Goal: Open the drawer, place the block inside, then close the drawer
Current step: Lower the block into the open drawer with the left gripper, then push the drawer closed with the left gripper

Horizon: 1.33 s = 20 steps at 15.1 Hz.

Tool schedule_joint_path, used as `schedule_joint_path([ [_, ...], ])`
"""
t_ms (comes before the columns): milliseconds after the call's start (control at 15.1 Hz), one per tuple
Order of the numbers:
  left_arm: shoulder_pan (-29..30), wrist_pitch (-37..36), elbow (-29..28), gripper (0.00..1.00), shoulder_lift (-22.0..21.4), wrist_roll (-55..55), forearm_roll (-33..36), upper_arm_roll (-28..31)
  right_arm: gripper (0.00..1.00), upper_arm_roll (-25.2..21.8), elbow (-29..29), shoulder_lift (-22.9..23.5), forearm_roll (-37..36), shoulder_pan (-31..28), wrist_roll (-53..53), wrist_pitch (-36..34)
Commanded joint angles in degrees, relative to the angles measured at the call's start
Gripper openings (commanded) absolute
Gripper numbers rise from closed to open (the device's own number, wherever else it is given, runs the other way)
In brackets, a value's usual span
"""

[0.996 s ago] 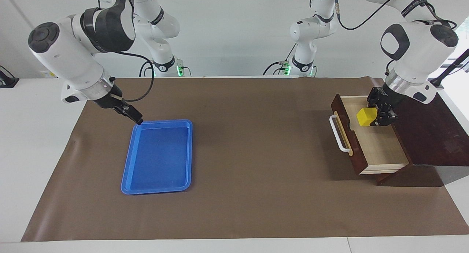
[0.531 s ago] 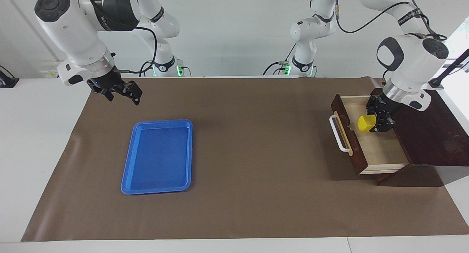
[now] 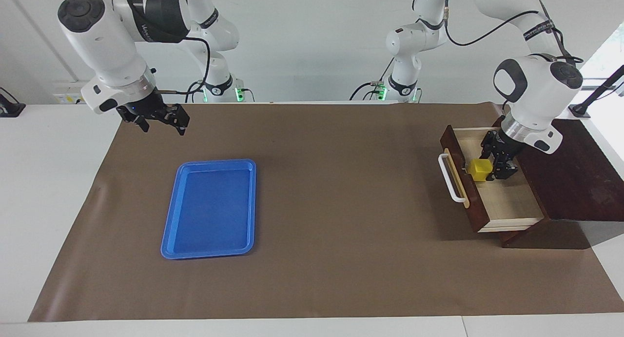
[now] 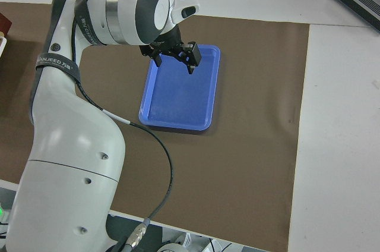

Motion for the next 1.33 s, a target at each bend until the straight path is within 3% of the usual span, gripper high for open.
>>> schedule_joint_path([
  [0,0.0,-5.83,5.5,1.0,0.52,0.59,-0.54,-0.42,1.0,0.05,-1.99,-1.54,-1.54,-0.01,-2.18,2.05],
  [199,-5.42,-11.48,10.8,1.0,1.75,-7.74,-0.54,-0.86,1.0,0.14,-1.2,-1.01,-1.46,-0.45,-2.09,4.69],
  [465,-10.72,-10.08,7.22,1.0,0.79,-11.9,-0.36,-0.86,1.0,0.14,-1.19,-1.01,-1.28,-0.37,-1.83,4.43],
  [731,-10.11,-4.02,1.15,1.0,-0.53,-11.72,-0.1,-0.78,1.0,0.14,-1.28,-1.01,-1.19,-0.37,-2.09,4.17],
  [1262,-4.32,-3.48,2.89,1.0,0.26,-9.79,4.82,-0.51,1.0,0.05,-1.81,-1.36,-1.19,-1.33,-4.19,3.12],
])
